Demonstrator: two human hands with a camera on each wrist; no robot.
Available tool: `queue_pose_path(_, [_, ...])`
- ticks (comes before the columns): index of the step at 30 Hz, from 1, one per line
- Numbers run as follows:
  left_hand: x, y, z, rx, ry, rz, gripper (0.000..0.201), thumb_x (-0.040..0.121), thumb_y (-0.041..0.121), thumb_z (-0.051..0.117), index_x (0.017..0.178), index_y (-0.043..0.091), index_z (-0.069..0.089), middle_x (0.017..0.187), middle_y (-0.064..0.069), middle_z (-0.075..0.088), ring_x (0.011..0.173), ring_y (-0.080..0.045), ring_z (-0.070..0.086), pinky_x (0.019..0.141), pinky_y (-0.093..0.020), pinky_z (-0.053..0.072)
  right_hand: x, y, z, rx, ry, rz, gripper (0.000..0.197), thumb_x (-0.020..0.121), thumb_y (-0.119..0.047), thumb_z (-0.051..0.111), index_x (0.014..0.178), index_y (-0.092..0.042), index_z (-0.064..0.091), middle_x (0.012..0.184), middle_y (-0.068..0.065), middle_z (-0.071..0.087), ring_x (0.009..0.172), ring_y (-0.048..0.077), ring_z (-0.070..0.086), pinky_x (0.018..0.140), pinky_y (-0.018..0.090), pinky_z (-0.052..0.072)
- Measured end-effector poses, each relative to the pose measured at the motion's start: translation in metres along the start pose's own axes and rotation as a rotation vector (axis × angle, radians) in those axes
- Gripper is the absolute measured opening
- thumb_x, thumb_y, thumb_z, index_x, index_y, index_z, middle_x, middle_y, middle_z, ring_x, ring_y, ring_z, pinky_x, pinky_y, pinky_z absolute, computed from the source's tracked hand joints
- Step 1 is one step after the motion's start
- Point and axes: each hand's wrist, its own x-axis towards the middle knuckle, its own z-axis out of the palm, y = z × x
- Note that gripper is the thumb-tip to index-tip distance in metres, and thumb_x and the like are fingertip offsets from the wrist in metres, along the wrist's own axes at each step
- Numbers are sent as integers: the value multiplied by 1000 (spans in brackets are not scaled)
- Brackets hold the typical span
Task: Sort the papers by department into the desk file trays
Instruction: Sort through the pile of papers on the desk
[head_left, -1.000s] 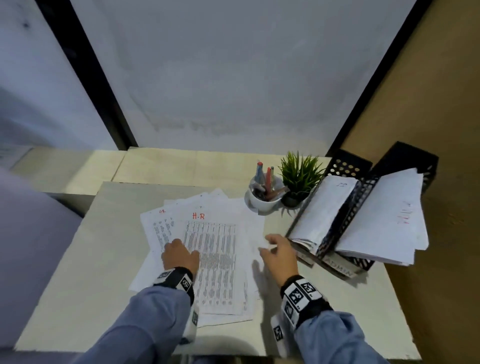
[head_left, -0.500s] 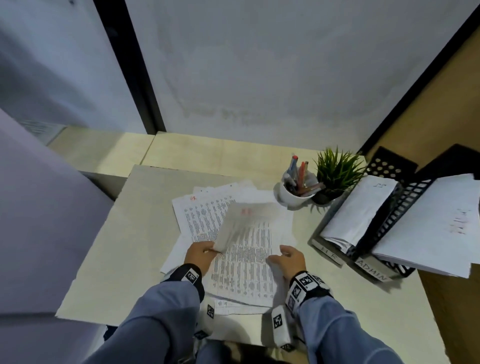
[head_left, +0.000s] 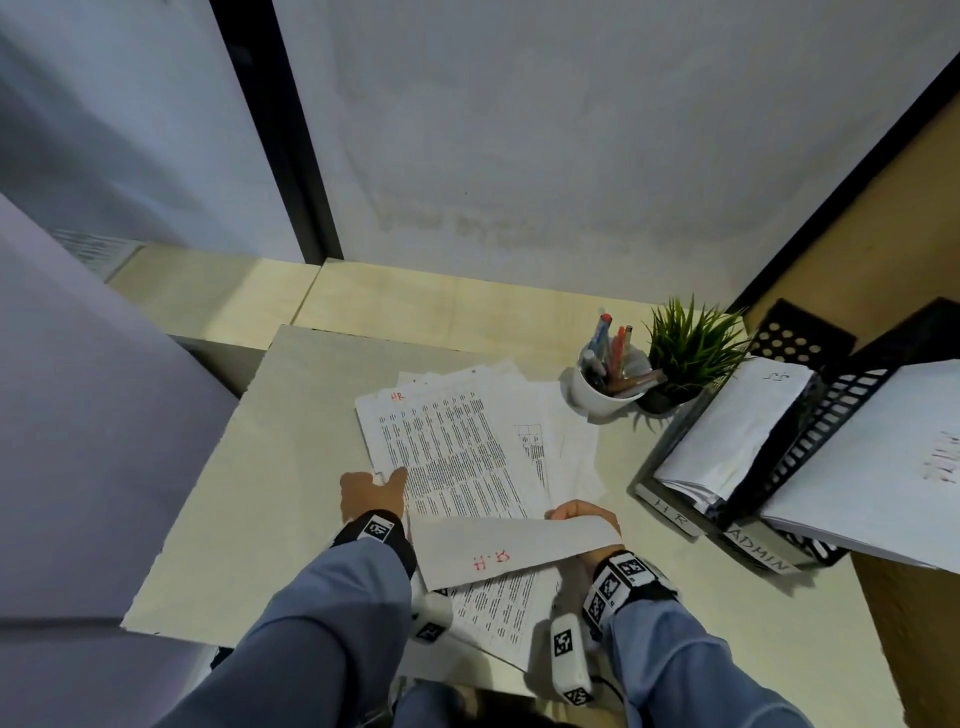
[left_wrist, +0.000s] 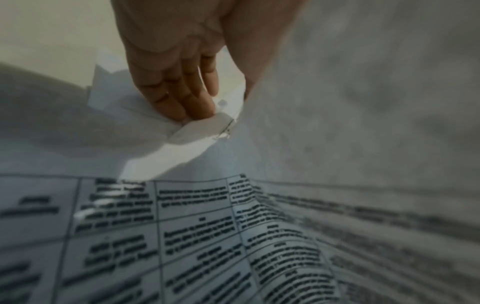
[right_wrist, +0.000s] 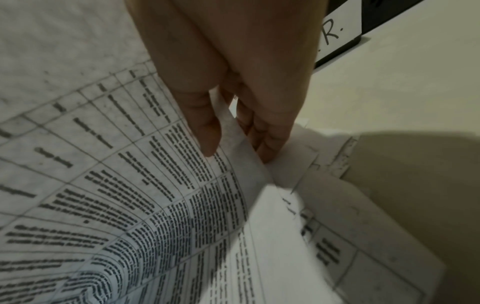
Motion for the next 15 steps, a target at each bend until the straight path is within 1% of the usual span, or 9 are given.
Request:
queue_pose_path(2, [-2, 1, 0, 8, -24, 52, 42, 78, 28, 74, 108, 5, 54, 100, -12, 58, 95, -33, 58, 79, -33, 42, 3, 3, -2, -3, -4, -10, 32, 57, 9, 51, 38, -13, 64, 57, 13, 62, 70, 28, 54, 65, 28, 41])
queue_pose_path(4, [1, -1, 0, 76, -62, 175, 21, 78, 20, 73, 80, 11, 54, 78, -5, 55, 81, -29, 54, 74, -31, 41, 7, 5, -4, -28, -7, -19, 44, 65, 18, 50, 39, -14, 64, 53, 11, 62, 68, 28, 54, 64, 28, 41])
queue_pose_path(5, [2, -3, -1, 106, -86, 238, 27, 79, 17, 71, 67, 15, 46, 69, -2, 50, 76, -27, 50, 72, -30, 38, 7, 5, -4, -42, -12, -25, 48, 67, 22, 49, 38, -14, 64, 54, 11, 62, 66, 27, 55, 61, 26, 42])
queue_pose_path(6, [4, -5, -1, 132, -90, 304, 35, 80, 13, 68, 60, 18, 41, 65, -2, 46, 73, -26, 47, 70, -29, 36, 6, 3, -5, -47, -14, -33, 51, 69, 23, 48, 39, -14, 64, 53, 10, 62, 62, 25, 55, 58, 24, 44])
queue_pose_path(7, [5, -7, -3, 130, -92, 341, 36, 80, 9, 66, 57, 19, 41, 66, -2, 47, 71, -26, 46, 69, -27, 35, 4, 1, -5, -50, -16, -42, 51, 70, 24, 47, 39, -14, 64, 52, 10, 62, 57, 23, 55, 53, 22, 44])
queue_pose_path(9, [6, -11, -6, 49, -134, 354, 37, 77, -3, 61, 50, 22, 56, 70, 0, 56, 68, -24, 51, 67, -27, 40, 0, -5, -6, -26, -9, -44, 46, 71, 25, 47, 43, -9, 62, 48, 8, 59, 48, 21, 54, 44, 18, 44])
queue_pose_path(11, [9, -16, -9, 34, -215, 357, 49, 72, -15, 51, 48, 25, 66, 68, 0, 63, 63, -22, 53, 60, -26, 40, -1, -11, -7, -36, -14, -60, 42, 72, 24, 49, 46, -7, 63, 48, 7, 59, 48, 19, 54, 43, 17, 45])
queue_pose_path(13, [16, -21, -10, 74, -297, 362, 53, 69, -20, 46, 51, 24, 68, 70, -3, 68, 68, -28, 59, 60, -31, 46, -6, -19, -5, -26, -15, -86, 36, 70, 26, 49, 52, -2, 61, 51, 8, 59, 48, 16, 55, 42, 16, 46])
queue_pose_path(15, [13, -18, -10, 81, -381, 369, 52, 68, -23, 46, 51, 21, 68, 73, -4, 70, 78, -33, 64, 67, -41, 54, -13, -28, -2, -27, -19, -125, 36, 70, 29, 45, 58, -2, 59, 51, 8, 58, 47, 11, 54, 42, 12, 44])
